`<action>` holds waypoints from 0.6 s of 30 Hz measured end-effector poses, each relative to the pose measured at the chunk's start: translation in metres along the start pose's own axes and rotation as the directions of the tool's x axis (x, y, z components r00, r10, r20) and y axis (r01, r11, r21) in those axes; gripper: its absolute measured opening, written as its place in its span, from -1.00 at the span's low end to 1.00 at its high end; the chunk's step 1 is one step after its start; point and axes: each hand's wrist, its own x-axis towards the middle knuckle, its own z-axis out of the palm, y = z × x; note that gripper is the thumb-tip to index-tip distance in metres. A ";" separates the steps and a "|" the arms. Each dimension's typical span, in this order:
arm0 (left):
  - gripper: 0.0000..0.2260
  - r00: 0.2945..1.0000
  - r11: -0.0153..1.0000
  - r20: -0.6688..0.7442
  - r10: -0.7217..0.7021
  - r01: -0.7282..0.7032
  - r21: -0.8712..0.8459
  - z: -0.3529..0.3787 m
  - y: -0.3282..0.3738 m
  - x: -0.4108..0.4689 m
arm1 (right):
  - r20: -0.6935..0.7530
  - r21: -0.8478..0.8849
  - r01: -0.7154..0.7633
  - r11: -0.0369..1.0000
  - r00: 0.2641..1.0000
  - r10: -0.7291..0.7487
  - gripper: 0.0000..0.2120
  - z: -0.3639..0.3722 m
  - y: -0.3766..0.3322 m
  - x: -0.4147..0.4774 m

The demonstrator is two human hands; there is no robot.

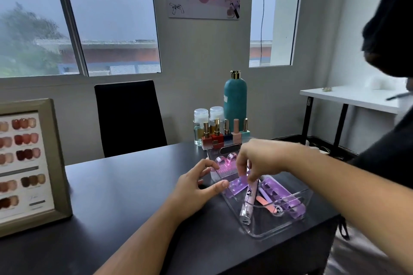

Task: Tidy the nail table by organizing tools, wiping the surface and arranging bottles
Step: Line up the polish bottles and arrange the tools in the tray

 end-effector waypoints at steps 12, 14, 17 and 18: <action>-0.66 0.999 0.999 0.003 -0.032 0.032 0.002 -0.001 0.004 -0.002 | 0.261 0.092 -0.032 0.995 0.965 0.007 -0.74 -0.014 -0.001 -0.028; -0.64 1.000 1.000 -0.002 -0.031 0.031 -0.005 -0.001 0.004 -0.002 | 0.268 0.149 -0.057 0.987 0.963 0.016 -0.67 -0.019 0.005 -0.030; -0.62 1.000 1.000 -0.005 -0.028 0.028 -0.007 0.000 0.004 -0.002 | 0.306 0.181 -0.066 0.981 0.952 0.007 -0.73 -0.024 0.016 -0.032; -0.62 1.000 1.000 -0.004 -0.026 0.026 -0.004 0.000 0.004 -0.002 | 0.267 0.183 -0.062 0.981 0.964 0.011 -0.77 -0.023 0.017 -0.030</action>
